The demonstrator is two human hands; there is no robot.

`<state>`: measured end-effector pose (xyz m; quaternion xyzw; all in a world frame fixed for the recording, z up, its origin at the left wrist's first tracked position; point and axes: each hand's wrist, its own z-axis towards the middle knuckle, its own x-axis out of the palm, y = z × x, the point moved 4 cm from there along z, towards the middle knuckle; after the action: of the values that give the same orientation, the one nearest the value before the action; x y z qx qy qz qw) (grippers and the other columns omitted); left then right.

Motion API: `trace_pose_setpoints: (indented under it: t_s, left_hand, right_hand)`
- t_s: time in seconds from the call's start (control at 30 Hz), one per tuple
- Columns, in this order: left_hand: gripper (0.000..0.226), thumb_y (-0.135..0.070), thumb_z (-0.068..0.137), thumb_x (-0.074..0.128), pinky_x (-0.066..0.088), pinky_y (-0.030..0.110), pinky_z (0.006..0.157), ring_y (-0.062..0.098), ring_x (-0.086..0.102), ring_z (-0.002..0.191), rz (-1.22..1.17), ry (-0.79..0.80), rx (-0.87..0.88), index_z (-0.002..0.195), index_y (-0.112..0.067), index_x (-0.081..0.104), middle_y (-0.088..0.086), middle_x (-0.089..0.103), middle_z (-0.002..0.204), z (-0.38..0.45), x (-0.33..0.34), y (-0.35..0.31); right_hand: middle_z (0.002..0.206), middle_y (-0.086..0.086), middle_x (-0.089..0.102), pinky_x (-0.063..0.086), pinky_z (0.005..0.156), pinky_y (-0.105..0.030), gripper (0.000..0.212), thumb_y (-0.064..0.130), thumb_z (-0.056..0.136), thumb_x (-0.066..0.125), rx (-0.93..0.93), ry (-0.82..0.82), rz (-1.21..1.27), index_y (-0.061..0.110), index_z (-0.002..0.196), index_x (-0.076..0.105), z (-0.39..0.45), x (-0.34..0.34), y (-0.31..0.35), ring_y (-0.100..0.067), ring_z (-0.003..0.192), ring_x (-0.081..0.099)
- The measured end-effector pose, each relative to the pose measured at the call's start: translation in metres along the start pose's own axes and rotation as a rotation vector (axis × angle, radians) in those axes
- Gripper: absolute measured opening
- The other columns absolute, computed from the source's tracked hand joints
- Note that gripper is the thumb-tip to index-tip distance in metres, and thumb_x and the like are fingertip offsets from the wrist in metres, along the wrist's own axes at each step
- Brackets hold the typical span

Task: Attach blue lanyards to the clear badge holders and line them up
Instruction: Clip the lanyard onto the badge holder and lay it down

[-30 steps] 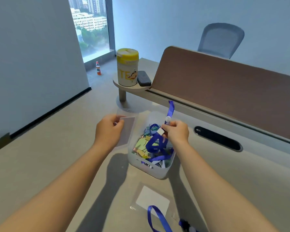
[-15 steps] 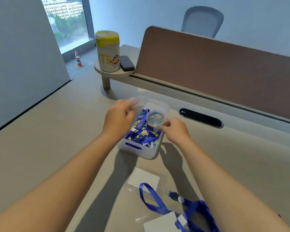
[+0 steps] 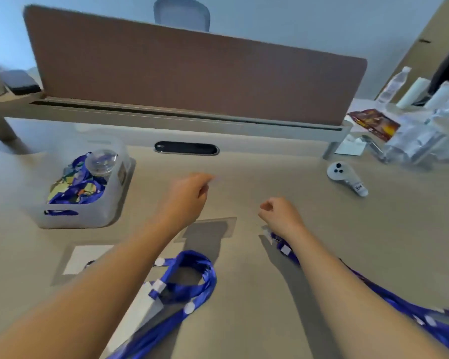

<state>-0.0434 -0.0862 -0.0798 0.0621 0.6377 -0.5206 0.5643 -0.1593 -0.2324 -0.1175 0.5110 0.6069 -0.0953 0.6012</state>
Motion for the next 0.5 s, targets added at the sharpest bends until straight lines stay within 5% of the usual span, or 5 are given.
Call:
trace_pose_setpoints:
  t_s: [0.1,0.2,0.27,0.37,0.5]
  left_hand:
    - [0.037,-0.004,0.092,0.038,0.037,0.03,0.094,0.028,0.052,0.116,0.025,0.05,0.043,0.126,-0.011,0.051,0.011,0.058,0.128,-0.002,0.038,-0.014]
    - [0.037,-0.006,0.093,0.036,0.034,0.025,0.087,0.028,0.052,0.115,0.063,0.05,0.083,0.127,-0.014,0.051,0.009,0.057,0.129,-0.012,0.065,-0.017]
    - [0.037,-0.007,0.094,0.036,0.036,0.027,0.088,0.029,0.051,0.116,0.101,0.04,0.11,0.128,-0.014,0.05,0.009,0.056,0.13,-0.019,0.075,-0.016]
    - [0.036,-0.008,0.094,0.036,0.04,0.034,0.09,0.031,0.052,0.115,0.13,0.01,0.137,0.127,-0.012,0.05,0.01,0.056,0.13,-0.028,0.083,-0.011]
    - [0.036,-0.008,0.094,0.036,0.04,0.035,0.093,0.031,0.05,0.117,0.143,-0.02,0.153,0.128,-0.011,0.049,0.011,0.056,0.131,-0.043,0.085,-0.004]
  right_hand:
    - [0.081,-0.016,0.066,0.046,0.068,-0.038,0.017,0.007,0.083,0.049,0.052,-0.03,-0.032,0.002,0.075,0.064,0.0,0.007,-0.046,-0.037,0.085,0.057]
    - [0.058,-0.004,0.038,0.027,0.051,-0.031,0.04,0.01,0.083,0.051,0.063,-0.099,-0.142,0.015,0.049,0.031,0.0,0.02,-0.078,-0.028,0.071,0.04]
    - [0.073,-0.011,0.051,0.032,0.057,-0.031,0.028,0.01,0.084,0.05,0.03,-0.165,-0.198,0.01,0.056,0.047,-0.001,0.026,-0.087,-0.033,0.077,0.048]
    - [0.103,-0.014,0.063,0.039,0.072,-0.034,0.019,0.015,0.088,0.048,-0.043,-0.236,-0.289,0.005,0.095,0.064,-0.002,0.04,-0.095,-0.034,0.096,0.057]
    - [0.1,-0.011,0.065,0.039,0.076,-0.035,0.023,0.01,0.09,0.044,-0.072,-0.306,-0.367,0.009,0.098,0.066,-0.003,0.056,-0.099,-0.03,0.087,0.055]
